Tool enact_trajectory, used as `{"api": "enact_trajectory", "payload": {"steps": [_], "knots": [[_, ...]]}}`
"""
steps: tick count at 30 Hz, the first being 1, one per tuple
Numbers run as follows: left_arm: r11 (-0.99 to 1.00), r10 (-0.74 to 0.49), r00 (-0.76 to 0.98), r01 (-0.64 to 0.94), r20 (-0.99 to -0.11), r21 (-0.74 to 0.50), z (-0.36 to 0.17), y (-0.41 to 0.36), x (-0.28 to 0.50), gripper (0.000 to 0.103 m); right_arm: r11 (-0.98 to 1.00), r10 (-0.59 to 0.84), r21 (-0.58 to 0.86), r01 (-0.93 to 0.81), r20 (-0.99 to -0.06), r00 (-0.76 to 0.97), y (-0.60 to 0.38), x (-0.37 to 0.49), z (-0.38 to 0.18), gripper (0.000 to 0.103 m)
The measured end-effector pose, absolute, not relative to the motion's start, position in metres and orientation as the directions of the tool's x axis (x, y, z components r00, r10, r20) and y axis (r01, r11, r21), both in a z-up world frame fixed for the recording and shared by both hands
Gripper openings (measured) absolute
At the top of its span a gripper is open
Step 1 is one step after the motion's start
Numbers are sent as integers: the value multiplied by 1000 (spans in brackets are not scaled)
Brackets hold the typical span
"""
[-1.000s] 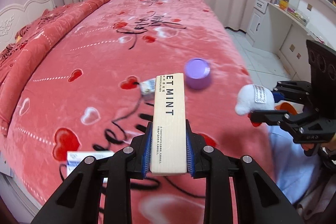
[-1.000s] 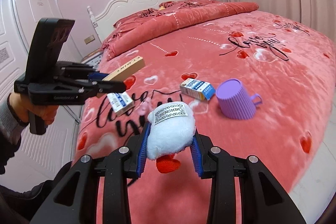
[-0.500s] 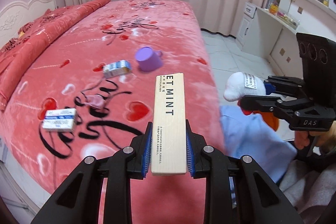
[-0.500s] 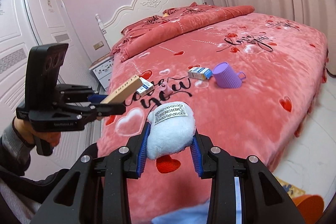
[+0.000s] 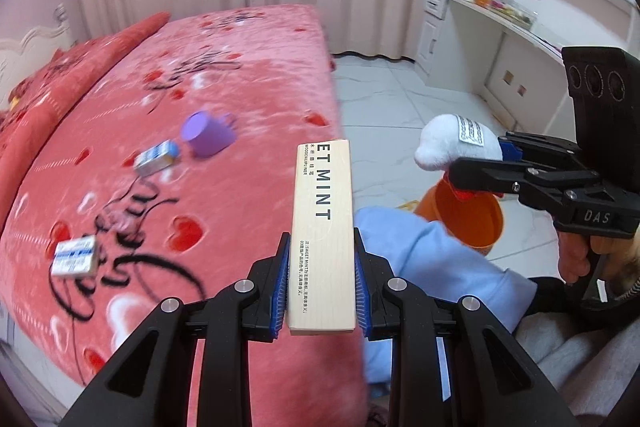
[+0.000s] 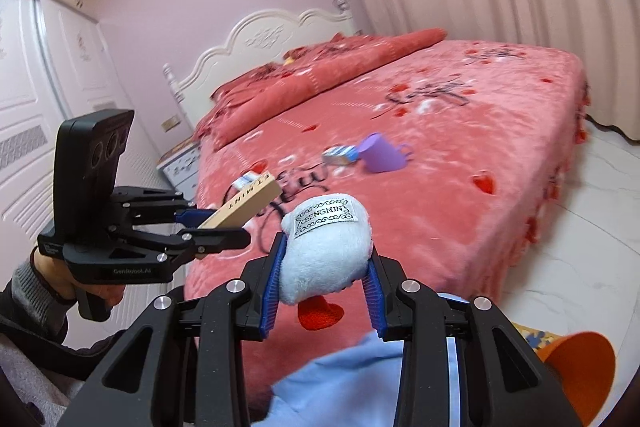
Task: Collect trash
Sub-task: 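Carry the ET MINT box and white plush toy over the orange bin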
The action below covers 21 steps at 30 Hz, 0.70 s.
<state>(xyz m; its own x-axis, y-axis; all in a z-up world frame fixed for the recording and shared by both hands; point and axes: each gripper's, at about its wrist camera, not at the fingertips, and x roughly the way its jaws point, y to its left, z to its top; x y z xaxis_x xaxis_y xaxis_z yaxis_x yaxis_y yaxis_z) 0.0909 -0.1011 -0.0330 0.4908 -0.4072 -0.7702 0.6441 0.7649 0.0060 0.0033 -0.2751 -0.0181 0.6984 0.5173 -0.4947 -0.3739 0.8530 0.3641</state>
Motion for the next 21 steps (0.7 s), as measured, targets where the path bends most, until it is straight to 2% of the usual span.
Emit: {"api": "enact_trajectory", "payload": {"steps": [14, 21], "knots": [[537, -535, 331, 843, -777, -11, -46, -243, 99, 29, 944, 222, 327, -50, -513, 829, -426, -64, -20, 36], [415, -570, 209, 908, -795, -59, -65, -313, 101, 29, 933, 47, 322, 162, -553, 832, -499, -97, -43, 36]]}}
